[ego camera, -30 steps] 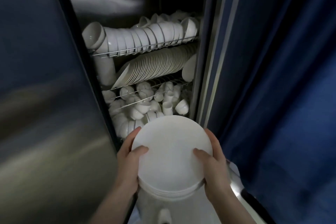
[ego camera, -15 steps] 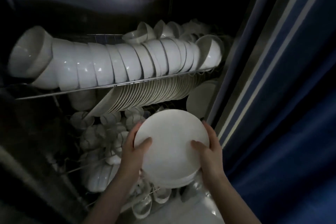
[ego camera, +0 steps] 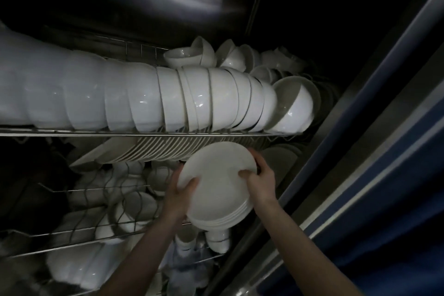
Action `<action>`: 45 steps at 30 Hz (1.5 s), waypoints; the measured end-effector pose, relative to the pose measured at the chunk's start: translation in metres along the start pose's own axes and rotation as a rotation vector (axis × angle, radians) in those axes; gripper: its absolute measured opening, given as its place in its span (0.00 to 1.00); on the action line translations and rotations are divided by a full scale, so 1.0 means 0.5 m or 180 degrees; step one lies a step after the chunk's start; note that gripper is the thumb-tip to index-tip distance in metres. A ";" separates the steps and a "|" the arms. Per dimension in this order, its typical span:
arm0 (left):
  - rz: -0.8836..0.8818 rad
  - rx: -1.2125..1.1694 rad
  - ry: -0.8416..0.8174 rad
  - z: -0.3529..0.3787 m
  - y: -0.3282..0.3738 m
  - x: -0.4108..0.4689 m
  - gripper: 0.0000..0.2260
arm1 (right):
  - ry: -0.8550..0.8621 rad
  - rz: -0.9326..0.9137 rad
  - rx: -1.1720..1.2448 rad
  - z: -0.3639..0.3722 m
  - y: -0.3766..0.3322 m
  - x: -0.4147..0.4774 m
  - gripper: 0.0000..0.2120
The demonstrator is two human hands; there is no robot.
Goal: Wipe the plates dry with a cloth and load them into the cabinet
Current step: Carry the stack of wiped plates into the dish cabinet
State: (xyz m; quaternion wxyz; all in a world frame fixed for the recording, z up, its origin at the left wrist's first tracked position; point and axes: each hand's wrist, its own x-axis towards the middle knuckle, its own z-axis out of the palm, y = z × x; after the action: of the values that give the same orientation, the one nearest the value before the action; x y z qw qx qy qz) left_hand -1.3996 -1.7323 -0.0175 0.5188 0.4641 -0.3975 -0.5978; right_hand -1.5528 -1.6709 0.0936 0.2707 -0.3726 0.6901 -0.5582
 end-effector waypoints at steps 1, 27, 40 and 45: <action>0.0024 0.0101 0.0006 0.013 -0.011 0.010 0.26 | -0.0046 -0.0062 -0.0081 0.000 -0.002 0.017 0.30; 0.0201 0.3275 -0.0568 0.074 -0.084 0.079 0.31 | -0.0582 -0.1012 -0.1869 0.019 -0.015 0.119 0.29; -0.0042 0.4160 -0.0850 0.021 -0.078 0.079 0.34 | -0.0817 -0.1514 -0.3482 0.016 0.017 0.098 0.34; 0.0402 0.4273 -0.0703 0.005 -0.074 0.072 0.30 | -0.0516 -0.1969 -0.2978 -0.001 0.031 0.080 0.31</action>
State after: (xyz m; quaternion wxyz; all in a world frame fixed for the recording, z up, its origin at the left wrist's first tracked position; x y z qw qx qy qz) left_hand -1.4126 -1.7626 -0.0575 0.1088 0.5976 -0.7591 -0.2342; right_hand -1.5797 -1.7018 0.0806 -0.0473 -0.6794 0.6997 -0.2159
